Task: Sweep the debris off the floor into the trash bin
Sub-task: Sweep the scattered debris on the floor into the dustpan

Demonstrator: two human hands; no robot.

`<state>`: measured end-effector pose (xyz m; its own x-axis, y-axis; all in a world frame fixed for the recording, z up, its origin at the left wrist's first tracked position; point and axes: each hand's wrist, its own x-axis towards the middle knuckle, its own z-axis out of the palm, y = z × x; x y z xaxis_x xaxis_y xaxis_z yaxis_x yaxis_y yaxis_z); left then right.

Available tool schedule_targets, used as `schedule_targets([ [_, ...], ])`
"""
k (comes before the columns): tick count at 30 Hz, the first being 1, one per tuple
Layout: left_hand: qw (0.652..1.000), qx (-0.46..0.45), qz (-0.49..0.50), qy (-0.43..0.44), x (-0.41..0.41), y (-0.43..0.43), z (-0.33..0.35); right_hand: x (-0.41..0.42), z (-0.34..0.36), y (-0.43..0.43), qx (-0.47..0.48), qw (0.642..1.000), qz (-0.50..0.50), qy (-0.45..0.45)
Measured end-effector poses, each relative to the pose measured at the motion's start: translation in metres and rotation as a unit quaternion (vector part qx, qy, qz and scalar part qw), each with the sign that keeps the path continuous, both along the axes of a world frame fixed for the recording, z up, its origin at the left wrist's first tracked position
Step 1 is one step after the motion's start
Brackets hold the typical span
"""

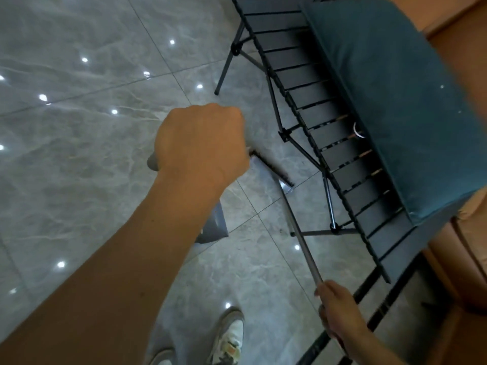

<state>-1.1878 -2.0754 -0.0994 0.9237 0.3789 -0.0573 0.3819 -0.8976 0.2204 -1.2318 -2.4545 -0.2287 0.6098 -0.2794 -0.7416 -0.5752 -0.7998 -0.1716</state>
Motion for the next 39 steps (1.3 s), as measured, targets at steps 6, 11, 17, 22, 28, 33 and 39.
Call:
schedule_targets([
  [6, 0.999, 0.004, -0.008, -0.031, -0.005, 0.004, -0.005, 0.033, -0.023, 0.009, 0.052, 0.993, -0.056, -0.088],
  [11, 0.998, -0.004, -0.021, -0.064, -0.01, 0.002, -0.013, 0.128, -0.078, 0.032, 0.004, 0.993, -0.11, -0.04],
  [17, 0.998, -0.014, -0.015, -0.054, -0.024, 0.0, -0.012, 0.05, -0.051, 0.026, 0.014, 0.995, -0.09, 0.045],
  [22, 0.999, -0.043, 0.011, -0.014, -0.031, -0.001, 0.001, -0.069, 0.025, 0.006, 0.108, 0.956, -0.225, 0.154],
  [28, 0.998, -0.052, 0.022, 0.002, -0.036, 0.0, 0.007, -0.071, 0.047, 0.039, 0.147, 0.961, -0.224, 0.065],
  [33, 0.999, -0.035, 0.022, -0.004, -0.036, -0.002, 0.005, 0.01, -0.011, 0.061, 0.067, 0.996, -0.05, 0.034],
  [39, 0.997, -0.05, 0.015, 0.064, -0.065, 0.001, 0.016, -0.038, 0.0, 0.003, 0.007, 0.995, 0.04, 0.091],
])
